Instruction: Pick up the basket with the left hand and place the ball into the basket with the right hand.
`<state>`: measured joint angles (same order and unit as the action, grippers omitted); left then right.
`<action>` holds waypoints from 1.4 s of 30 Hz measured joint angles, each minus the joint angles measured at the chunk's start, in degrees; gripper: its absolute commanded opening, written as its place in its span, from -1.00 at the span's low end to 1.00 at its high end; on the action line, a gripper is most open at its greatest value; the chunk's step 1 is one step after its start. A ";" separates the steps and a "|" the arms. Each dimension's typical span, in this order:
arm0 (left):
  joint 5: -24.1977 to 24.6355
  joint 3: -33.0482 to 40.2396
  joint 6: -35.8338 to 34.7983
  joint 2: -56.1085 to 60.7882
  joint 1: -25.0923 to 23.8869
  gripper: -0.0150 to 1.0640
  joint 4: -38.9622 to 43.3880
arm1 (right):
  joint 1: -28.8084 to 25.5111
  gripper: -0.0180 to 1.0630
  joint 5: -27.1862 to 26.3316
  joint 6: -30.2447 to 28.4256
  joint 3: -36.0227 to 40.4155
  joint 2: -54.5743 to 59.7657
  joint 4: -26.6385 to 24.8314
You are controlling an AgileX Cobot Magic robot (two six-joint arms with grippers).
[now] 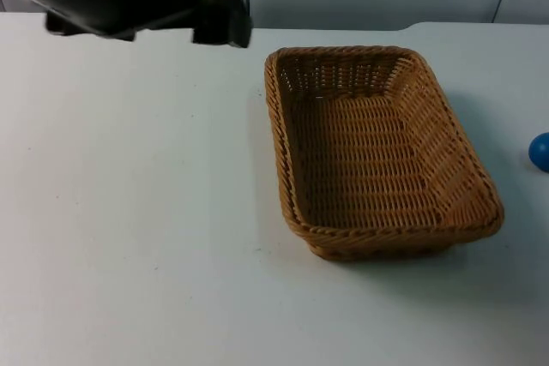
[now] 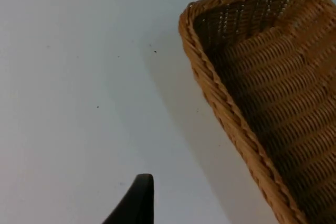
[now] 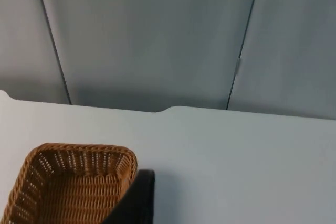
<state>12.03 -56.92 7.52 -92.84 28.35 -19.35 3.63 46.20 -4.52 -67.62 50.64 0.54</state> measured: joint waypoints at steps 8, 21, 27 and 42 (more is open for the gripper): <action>-0.27 -8.13 -0.49 -11.54 0.90 0.91 -0.97 | 0.00 0.90 1.39 0.41 0.00 0.00 1.21; 0.59 -13.47 -1.67 -25.01 3.91 0.91 -7.91 | 0.00 0.90 1.52 0.88 0.00 0.00 4.31; 3.69 -21.05 -1.90 -30.38 6.55 0.88 -9.06 | 0.02 0.90 1.52 1.01 0.00 0.00 4.98; 5.76 -25.77 -3.17 -34.33 6.75 -0.80 -8.33 | 0.02 0.90 1.30 1.12 0.00 0.00 6.79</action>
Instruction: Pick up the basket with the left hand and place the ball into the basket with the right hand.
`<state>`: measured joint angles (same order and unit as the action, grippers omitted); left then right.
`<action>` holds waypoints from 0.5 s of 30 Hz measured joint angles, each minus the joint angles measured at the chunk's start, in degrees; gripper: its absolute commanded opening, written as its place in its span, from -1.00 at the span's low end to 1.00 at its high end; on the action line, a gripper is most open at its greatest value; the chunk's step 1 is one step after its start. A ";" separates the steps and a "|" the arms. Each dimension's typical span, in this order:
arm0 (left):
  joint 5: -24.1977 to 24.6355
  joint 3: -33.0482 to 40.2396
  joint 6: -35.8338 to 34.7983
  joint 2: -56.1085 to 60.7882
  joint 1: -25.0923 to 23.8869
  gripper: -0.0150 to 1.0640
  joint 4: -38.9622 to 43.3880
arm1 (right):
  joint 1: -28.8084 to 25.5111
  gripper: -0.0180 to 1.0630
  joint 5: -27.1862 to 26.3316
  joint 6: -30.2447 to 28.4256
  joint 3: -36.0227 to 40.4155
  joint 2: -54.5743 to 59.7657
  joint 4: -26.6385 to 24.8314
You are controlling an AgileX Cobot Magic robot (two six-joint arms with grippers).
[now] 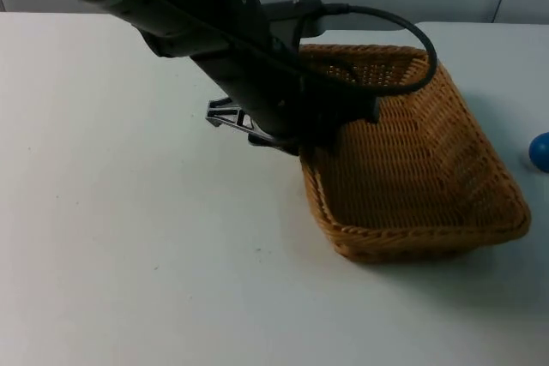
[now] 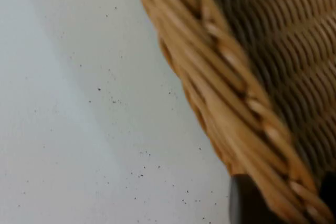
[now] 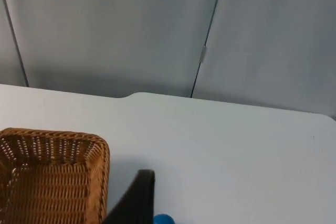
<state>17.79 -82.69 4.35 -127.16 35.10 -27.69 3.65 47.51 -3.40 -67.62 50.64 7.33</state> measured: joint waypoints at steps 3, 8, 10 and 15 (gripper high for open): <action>-0.99 -0.04 -0.72 0.00 0.00 -0.98 -0.27 | 0.00 0.90 0.00 0.00 0.00 0.00 0.00; 0.31 -0.13 -0.39 0.00 0.11 -0.98 0.45 | 0.00 0.90 -0.12 0.00 0.00 0.00 0.00; 1.82 -0.13 -0.08 0.82 0.11 -0.98 0.66 | 0.00 0.90 -0.12 0.00 0.00 0.00 0.00; 5.14 -0.13 0.41 4.22 -1.47 -0.98 1.05 | 0.00 0.90 -0.63 0.00 0.00 0.00 0.73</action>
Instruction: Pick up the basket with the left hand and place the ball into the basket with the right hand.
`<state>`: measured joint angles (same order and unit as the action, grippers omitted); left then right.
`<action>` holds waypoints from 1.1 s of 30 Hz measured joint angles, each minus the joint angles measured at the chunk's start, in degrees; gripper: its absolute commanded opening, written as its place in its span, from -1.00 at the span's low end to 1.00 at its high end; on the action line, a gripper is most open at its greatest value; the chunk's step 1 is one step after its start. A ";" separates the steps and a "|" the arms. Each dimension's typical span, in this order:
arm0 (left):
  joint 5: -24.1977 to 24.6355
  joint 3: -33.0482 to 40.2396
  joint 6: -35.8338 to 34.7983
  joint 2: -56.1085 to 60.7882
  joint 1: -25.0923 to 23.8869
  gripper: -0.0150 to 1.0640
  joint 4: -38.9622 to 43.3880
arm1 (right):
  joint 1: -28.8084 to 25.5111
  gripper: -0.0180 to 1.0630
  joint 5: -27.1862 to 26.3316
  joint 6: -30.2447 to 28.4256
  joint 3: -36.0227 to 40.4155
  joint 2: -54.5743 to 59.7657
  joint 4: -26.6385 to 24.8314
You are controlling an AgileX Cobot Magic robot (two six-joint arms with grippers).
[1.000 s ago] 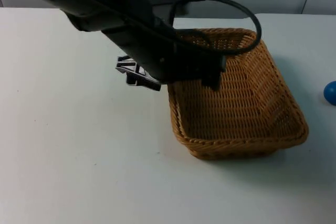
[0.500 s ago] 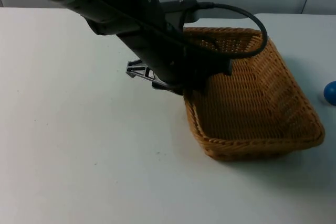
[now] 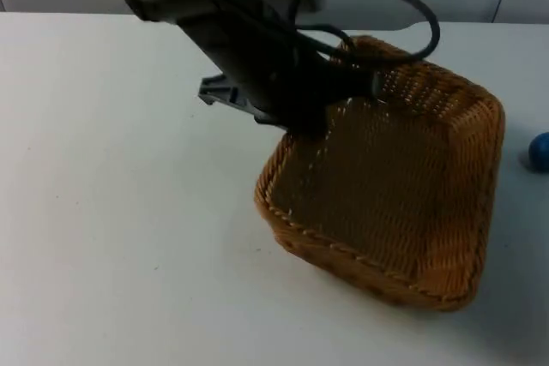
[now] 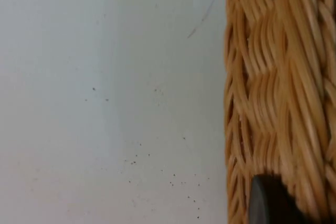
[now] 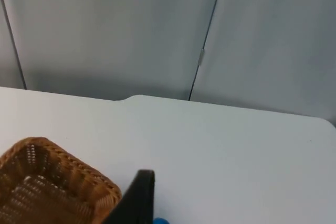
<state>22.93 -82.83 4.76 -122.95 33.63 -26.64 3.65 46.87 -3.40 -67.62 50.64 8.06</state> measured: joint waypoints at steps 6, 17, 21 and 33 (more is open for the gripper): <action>4.71 -0.44 -5.41 6.53 -8.04 -0.98 0.58 | 0.00 0.90 -0.22 2.34 0.00 0.43 4.17; 10.75 -3.13 -17.69 11.52 -14.62 -0.98 1.13 | 0.00 0.90 0.07 7.74 0.00 8.47 4.53; 10.99 -3.13 -18.42 11.75 -14.62 -0.98 1.13 | 0.00 0.90 -1.46 8.09 1.29 10.21 4.78; 10.83 -3.13 -15.64 11.75 -14.71 -0.98 1.26 | 0.00 0.90 -20.87 9.43 18.53 11.66 5.11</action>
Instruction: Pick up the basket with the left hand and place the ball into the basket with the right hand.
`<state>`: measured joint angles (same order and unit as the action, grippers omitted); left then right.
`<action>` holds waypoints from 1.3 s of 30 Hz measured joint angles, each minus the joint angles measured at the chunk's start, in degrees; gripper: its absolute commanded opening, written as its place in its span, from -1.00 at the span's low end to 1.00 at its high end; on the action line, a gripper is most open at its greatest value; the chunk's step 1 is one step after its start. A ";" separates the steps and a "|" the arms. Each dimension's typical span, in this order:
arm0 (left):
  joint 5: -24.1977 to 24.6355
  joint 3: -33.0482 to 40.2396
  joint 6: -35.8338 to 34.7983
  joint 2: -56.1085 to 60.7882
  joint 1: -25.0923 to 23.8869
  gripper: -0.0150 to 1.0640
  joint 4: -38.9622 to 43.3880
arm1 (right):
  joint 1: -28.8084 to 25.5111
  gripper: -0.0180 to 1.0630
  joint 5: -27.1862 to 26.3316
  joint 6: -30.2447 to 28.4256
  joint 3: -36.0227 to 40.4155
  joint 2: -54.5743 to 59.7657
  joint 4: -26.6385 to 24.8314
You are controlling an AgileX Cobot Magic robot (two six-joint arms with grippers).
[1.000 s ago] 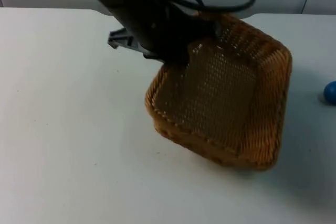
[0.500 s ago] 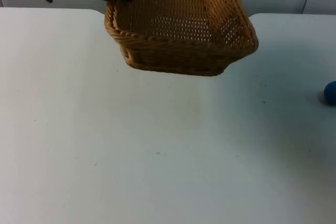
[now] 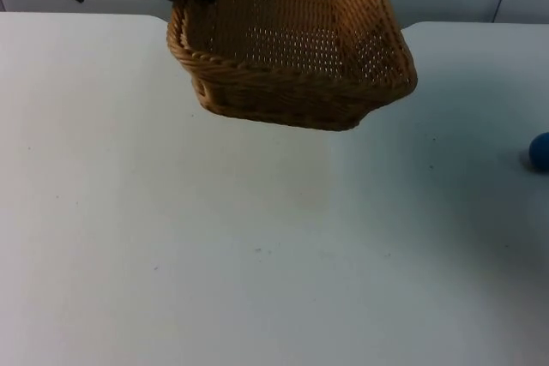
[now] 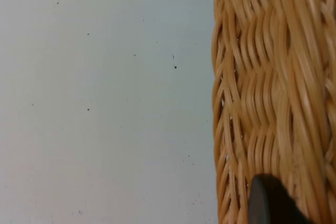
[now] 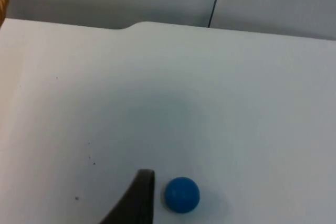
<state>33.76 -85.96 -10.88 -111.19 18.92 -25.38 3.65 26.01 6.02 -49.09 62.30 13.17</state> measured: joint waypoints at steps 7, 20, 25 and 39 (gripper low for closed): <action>-0.70 0.00 1.28 0.00 0.00 -0.98 0.11 | 0.00 0.90 -6.13 0.27 2.01 8.14 0.07; -1.26 0.00 1.70 0.00 0.00 -0.98 2.01 | -0.27 0.90 -9.97 5.50 -0.82 29.10 -2.62; -1.62 0.00 1.70 0.00 0.00 -0.98 2.40 | -2.60 0.90 -8.54 5.50 -5.57 34.08 -3.10; -2.92 0.00 1.82 -1.76 0.00 -0.98 2.61 | -3.41 0.88 -3.46 -5.39 -13.98 46.69 -14.69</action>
<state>30.84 -85.96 -9.06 -112.95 18.92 -22.77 0.24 22.54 0.63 -63.07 108.99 -1.52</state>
